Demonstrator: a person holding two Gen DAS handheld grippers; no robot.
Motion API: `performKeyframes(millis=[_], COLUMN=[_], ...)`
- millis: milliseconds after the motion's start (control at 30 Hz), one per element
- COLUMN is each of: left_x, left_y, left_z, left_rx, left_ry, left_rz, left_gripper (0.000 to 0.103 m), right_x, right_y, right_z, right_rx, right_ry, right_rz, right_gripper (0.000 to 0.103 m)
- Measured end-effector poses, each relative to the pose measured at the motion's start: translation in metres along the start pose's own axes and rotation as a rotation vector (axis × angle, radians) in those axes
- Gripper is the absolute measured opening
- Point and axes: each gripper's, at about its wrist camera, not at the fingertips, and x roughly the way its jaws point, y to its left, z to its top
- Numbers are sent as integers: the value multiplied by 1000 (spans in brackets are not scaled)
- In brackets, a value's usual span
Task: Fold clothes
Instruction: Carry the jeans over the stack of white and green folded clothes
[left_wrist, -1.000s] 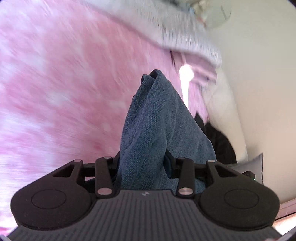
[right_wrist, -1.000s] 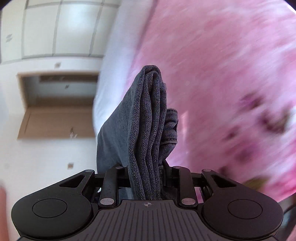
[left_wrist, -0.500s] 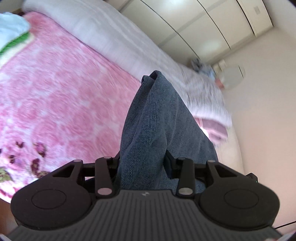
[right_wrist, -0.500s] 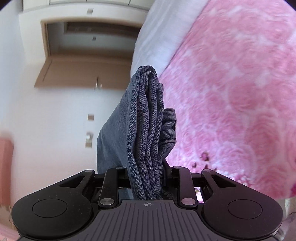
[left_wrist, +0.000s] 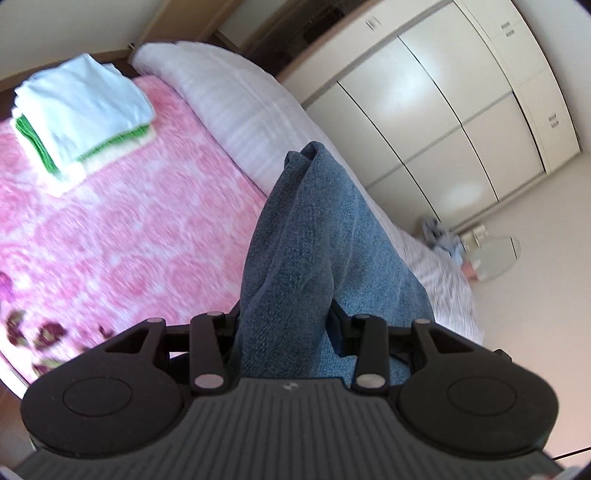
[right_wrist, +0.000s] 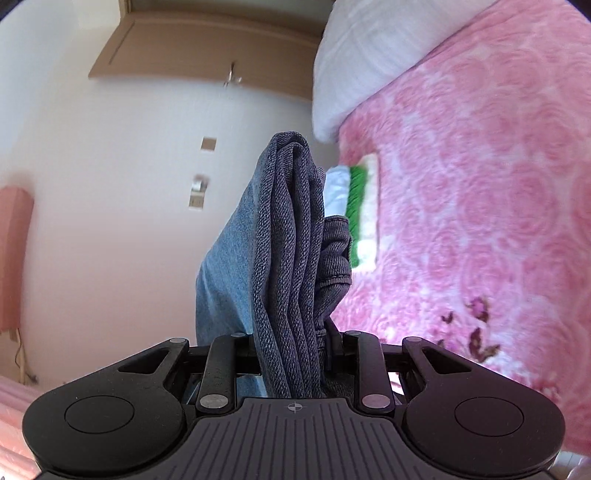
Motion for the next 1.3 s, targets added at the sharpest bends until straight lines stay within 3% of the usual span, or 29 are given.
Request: performKeyframes(millis=[233, 533, 700, 833, 1000, 1300], left_x=[-11, -6, 20, 51, 99, 169], left_y=[81, 200, 228, 238, 266, 337], left_z=[77, 251, 352, 410, 443, 445], left_rx=[-17, 67, 143, 184, 186, 75], left_ry=[22, 173, 167, 147, 176, 315], left_rz=[17, 5, -80, -151, -175, -94], left_gripper=[36, 36, 36, 36, 36, 36], right_x=[103, 278, 358, 400, 446, 511], right_y=[16, 40, 67, 90, 81, 16], right_z=[10, 12, 55, 101, 147, 181], right_rx=[7, 131, 84, 18, 19, 178], right_ry=[30, -73, -175, -265, -311, -255], right_rz=[-4, -19, -10, -14, -40, -168], right_gripper=[26, 26, 26, 26, 27, 27])
